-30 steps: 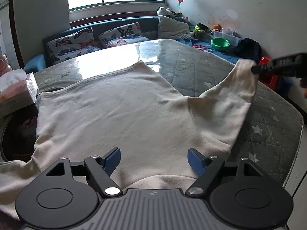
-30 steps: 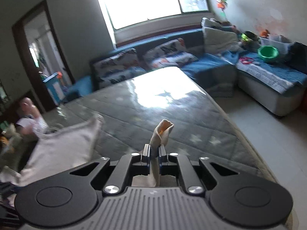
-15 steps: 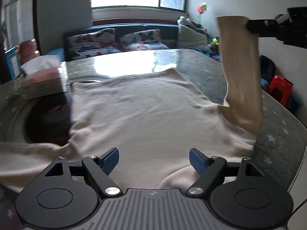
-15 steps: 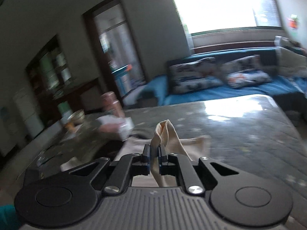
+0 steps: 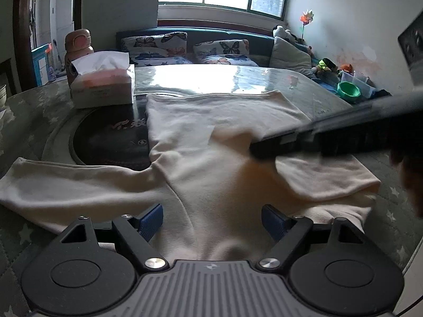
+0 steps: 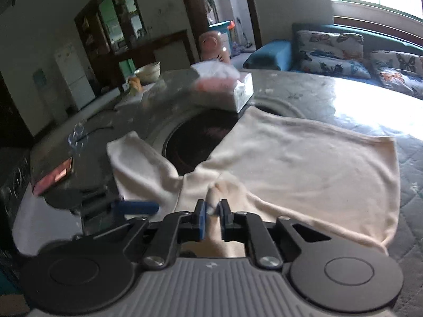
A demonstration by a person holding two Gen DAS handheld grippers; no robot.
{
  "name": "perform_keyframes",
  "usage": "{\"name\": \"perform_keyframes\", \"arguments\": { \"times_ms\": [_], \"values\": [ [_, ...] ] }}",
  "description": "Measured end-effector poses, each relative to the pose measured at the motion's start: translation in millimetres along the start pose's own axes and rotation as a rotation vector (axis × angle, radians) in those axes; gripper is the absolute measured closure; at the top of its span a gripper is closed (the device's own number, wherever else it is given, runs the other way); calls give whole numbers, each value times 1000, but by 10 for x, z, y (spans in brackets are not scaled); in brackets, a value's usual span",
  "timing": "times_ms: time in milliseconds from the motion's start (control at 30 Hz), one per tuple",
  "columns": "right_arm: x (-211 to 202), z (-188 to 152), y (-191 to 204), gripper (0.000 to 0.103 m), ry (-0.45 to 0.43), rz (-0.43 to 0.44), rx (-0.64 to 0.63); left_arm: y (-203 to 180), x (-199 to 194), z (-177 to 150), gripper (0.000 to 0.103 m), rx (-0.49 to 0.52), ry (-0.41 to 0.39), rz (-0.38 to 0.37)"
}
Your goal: Fold clothes
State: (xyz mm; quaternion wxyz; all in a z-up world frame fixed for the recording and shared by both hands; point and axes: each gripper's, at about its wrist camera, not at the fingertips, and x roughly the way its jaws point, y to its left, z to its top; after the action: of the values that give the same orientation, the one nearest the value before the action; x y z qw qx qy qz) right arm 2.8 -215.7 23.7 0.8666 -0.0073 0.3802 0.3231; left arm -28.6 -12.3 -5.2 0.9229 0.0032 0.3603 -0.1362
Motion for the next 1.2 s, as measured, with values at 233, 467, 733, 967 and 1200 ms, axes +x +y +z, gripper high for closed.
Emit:
{"name": "perform_keyframes", "arguments": {
  "times_ms": [233, 467, 733, 967, 1200],
  "values": [
    [-359, -95, -236, 87, -22, -53, -7, 31, -90, 91, 18, -8, -39, 1],
    [-510, -473, -686, 87, 26, -225, 65, -159, 77, 184, 23, 17, -40, -62],
    [-584, -428, -853, 83, -44, -237, 109, -252, 238, 123, 23, 50, 3, -61],
    [-637, -452, -939, 78, -50, -288, 113, -199, 178, 109, 23, 35, 2, -61],
    [-865, -670, -766, 62, -5, -304, 33, -202, 210, 118, 53, 33, -2, -64]
  ]
}}
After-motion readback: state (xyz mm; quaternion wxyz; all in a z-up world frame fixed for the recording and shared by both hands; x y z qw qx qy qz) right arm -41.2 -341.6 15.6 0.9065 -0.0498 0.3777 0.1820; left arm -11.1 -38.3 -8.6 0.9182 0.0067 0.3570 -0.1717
